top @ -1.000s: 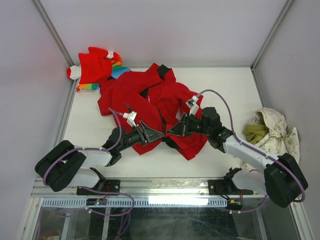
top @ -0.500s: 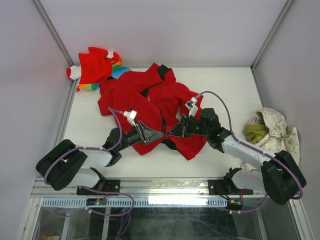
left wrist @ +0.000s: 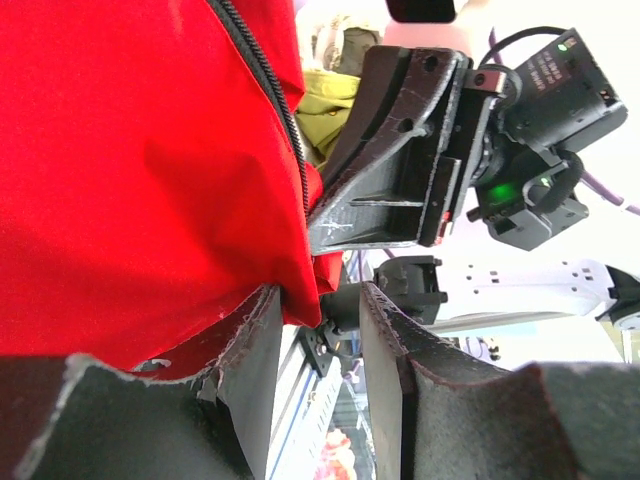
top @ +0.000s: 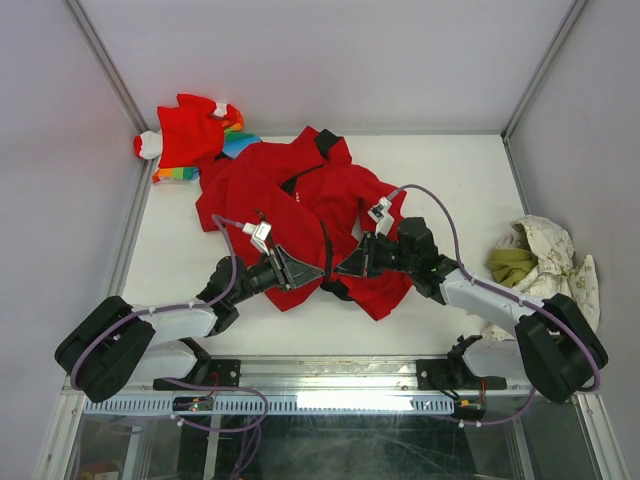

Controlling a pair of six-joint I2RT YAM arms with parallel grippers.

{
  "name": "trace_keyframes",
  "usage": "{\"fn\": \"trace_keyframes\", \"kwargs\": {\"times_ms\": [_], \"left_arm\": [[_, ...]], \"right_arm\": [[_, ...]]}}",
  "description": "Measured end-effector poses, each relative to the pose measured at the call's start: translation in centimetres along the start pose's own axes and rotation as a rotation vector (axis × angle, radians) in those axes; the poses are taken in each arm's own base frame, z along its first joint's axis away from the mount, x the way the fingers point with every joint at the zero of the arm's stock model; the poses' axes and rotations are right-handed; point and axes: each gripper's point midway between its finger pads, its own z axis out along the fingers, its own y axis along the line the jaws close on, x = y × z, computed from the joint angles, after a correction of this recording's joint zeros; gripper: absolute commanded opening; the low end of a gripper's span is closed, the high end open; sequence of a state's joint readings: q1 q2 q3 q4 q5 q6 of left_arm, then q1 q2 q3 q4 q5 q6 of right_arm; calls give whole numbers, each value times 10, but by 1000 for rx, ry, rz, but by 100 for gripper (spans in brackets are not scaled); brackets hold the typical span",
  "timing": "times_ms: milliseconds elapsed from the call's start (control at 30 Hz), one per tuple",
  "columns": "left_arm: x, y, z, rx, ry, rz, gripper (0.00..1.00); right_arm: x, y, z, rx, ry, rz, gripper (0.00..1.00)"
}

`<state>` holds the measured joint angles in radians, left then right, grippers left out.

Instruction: Zip up the jacket

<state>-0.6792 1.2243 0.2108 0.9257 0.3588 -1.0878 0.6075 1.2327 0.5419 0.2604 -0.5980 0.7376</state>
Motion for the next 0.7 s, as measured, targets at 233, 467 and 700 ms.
{"fn": "trace_keyframes", "kwargs": {"times_ms": [233,467,700], "left_arm": [[0,8,3,-43,7,15,31],[-3,8,6,-51,9,38,8],[-1,13,5,-70,17,47,0]], "right_arm": [[3,3,0,-11,13,-10,0],[4,3,1,-13,16,-17,0],[4,3,1,-12,16,-19,0]]}}
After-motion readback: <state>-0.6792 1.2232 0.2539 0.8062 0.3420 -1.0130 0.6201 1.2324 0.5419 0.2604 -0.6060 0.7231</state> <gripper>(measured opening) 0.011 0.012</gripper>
